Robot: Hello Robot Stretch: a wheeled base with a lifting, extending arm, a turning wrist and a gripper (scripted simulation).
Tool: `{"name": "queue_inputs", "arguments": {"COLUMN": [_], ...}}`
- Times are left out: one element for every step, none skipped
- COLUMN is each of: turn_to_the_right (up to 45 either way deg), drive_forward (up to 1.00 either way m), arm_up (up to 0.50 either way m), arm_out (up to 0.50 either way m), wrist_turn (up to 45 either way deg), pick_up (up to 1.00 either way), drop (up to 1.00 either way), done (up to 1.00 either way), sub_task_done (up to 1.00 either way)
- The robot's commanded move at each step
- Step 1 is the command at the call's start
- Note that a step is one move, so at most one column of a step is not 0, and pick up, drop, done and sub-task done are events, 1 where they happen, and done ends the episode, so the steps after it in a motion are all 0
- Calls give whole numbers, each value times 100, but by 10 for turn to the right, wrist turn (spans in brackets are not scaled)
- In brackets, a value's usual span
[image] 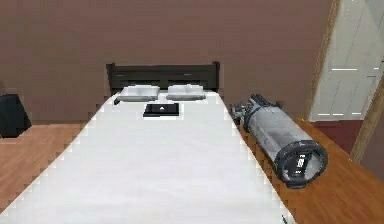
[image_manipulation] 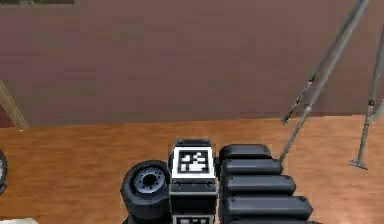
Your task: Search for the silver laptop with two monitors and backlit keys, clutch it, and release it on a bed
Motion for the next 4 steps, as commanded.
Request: {"name": "queue_inputs", "arguments": {"turn_to_the_right": [-450,-90,0,-390], "drive_forward": [0,0,55,0], "arm_up": [0,0,0,0], "arm_out": [0,0,0,0], "wrist_turn": [0,0,0,0], "pick_up": [0,0,0,0], "drop": [0,0,0,0], "done": [0,0,0,0], "sub_task_done": [0,0,0,0]}}
